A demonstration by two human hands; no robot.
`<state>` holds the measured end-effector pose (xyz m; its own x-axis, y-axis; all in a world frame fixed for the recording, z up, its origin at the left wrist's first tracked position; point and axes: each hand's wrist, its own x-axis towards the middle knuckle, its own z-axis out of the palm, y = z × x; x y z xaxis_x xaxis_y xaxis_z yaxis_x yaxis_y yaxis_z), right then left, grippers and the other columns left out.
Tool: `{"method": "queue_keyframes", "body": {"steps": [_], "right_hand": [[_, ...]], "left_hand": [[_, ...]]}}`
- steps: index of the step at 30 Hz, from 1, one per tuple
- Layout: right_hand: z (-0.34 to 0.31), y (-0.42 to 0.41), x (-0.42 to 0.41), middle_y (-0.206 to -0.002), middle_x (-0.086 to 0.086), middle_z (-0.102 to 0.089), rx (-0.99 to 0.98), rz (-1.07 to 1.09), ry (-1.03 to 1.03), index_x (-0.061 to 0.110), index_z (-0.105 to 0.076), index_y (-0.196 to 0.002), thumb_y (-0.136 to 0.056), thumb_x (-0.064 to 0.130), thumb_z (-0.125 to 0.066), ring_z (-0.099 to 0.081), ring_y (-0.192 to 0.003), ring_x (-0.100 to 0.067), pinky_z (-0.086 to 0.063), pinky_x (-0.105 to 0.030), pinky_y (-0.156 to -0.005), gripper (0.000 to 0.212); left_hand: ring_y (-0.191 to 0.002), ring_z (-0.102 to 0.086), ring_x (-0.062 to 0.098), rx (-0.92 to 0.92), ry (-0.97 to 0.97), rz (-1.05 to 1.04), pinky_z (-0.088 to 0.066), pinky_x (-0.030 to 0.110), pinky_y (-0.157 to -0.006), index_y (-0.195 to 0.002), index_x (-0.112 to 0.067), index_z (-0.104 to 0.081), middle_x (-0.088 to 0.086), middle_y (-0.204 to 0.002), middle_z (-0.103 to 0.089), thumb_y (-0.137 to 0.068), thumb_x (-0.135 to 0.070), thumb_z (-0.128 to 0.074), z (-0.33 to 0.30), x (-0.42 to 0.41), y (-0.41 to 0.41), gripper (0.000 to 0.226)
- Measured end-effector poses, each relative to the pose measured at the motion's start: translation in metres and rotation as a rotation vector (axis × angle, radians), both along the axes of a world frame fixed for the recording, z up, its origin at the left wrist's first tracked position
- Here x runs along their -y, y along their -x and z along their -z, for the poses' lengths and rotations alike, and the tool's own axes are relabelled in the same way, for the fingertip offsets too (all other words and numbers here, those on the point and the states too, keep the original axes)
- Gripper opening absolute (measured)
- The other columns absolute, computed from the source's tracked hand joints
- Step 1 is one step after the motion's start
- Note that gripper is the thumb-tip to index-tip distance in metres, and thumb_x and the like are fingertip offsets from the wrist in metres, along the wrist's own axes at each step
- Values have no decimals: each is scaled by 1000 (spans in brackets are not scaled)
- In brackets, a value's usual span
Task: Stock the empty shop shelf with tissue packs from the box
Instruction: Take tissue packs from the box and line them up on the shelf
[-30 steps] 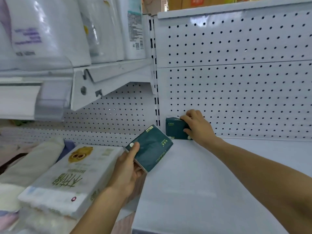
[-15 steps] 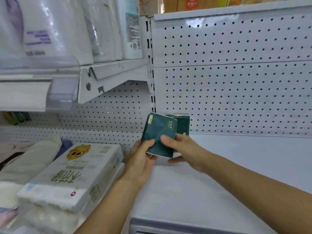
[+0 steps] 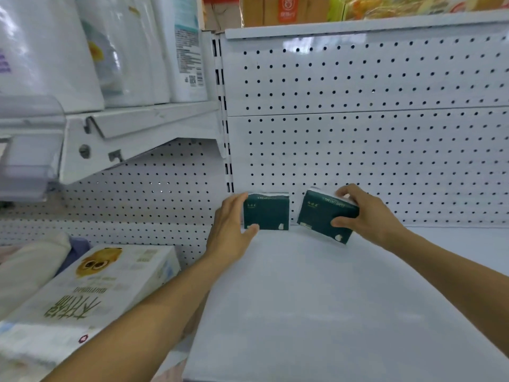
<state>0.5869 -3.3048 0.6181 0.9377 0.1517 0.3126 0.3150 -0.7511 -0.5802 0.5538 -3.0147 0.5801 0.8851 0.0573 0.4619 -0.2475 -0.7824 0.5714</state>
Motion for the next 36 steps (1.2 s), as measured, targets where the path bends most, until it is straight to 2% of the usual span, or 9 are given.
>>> {"method": "queue_keyframes", "body": {"steps": [3, 5, 12, 17, 28, 30, 32, 34, 36], "right_hand": [[7, -20, 3, -113, 2, -57, 47, -29, 68, 33, -53, -123, -81, 24, -75, -59, -93, -19, -52, -36, -82, 48], [13, -31, 1, -117, 1, -52, 82, -32, 162, 30, -54, -129, -84, 26, -72, -56, -99, -20, -49, -32, -81, 48], [31, -45, -8, -141, -4, -37, 303, 134, 382, 30, -54, -133, -89, 36, -66, -37, -127, -23, -50, -39, -74, 46], [35, -53, -16, -138, -7, -39, 389, 107, 384, 26, -58, -128, -87, 32, -69, -38, -123, -25, -49, -37, -64, 42], [42, -65, -24, -122, -14, -52, 469, 123, 458, 20, -66, -115, -77, 27, -77, -52, -107, -33, -46, -36, -61, 41], [42, -65, -26, -123, -15, -52, 458, 139, 486, 19, -65, -115, -76, 29, -77, -52, -106, -34, -48, -39, -65, 43], [40, -62, -29, -129, -14, -47, 440, 173, 522, 20, -59, -123, -80, 37, -72, -49, -112, -33, -47, -43, -75, 48], [37, -53, -32, -139, -12, -41, 428, 212, 523, 21, -48, -135, -86, 45, -63, -43, -122, -32, -42, -46, -87, 57], [31, -40, -34, -148, -10, -34, 441, 216, 495, 21, -40, -143, -90, 48, -56, -37, -131, -32, -36, -50, -98, 61]], "left_hand": [[-144, -16, 16, 14, -183, -56, -32, 42, -113, -153, -31, -22, -7, -160, -19, -93, -31, -62, -7, 5, -26, 72], [-143, -15, 16, 1, -278, -87, -41, 43, -105, -152, -34, -24, -7, -158, -20, -93, -32, -62, -8, 10, -38, 70], [-132, -26, 23, -28, -304, -194, -51, 36, -79, -142, -33, -38, 1, -143, -26, -90, -31, -67, 0, 21, -56, 60], [-122, -34, 20, -2, -205, -197, -46, 31, -67, -132, -28, -47, 2, -130, -32, -87, -26, -71, 2, 24, -63, 51], [-116, -37, 17, 48, -218, -224, -45, 31, -62, -127, -23, -50, 2, -124, -34, -86, -24, -71, 6, 23, -70, 45], [-119, -36, 18, 36, -238, -234, -46, 31, -66, -129, -24, -49, 2, -127, -34, -86, -28, -71, 6, 24, -69, 48], [-127, -33, 21, 2, -297, -256, -48, 35, -82, -136, -25, -43, 3, -136, -32, -85, -38, -71, 7, 24, -67, 59], [-138, -23, 24, -42, -348, -270, -37, 41, -104, -145, -24, -33, 5, -149, -24, -85, -49, -67, 5, 23, -58, 73], [-145, -13, 25, -42, -371, -269, -25, 43, -114, -150, -24, -25, 4, -157, -17, -87, -55, -61, 0, 22, -42, 79]]}}
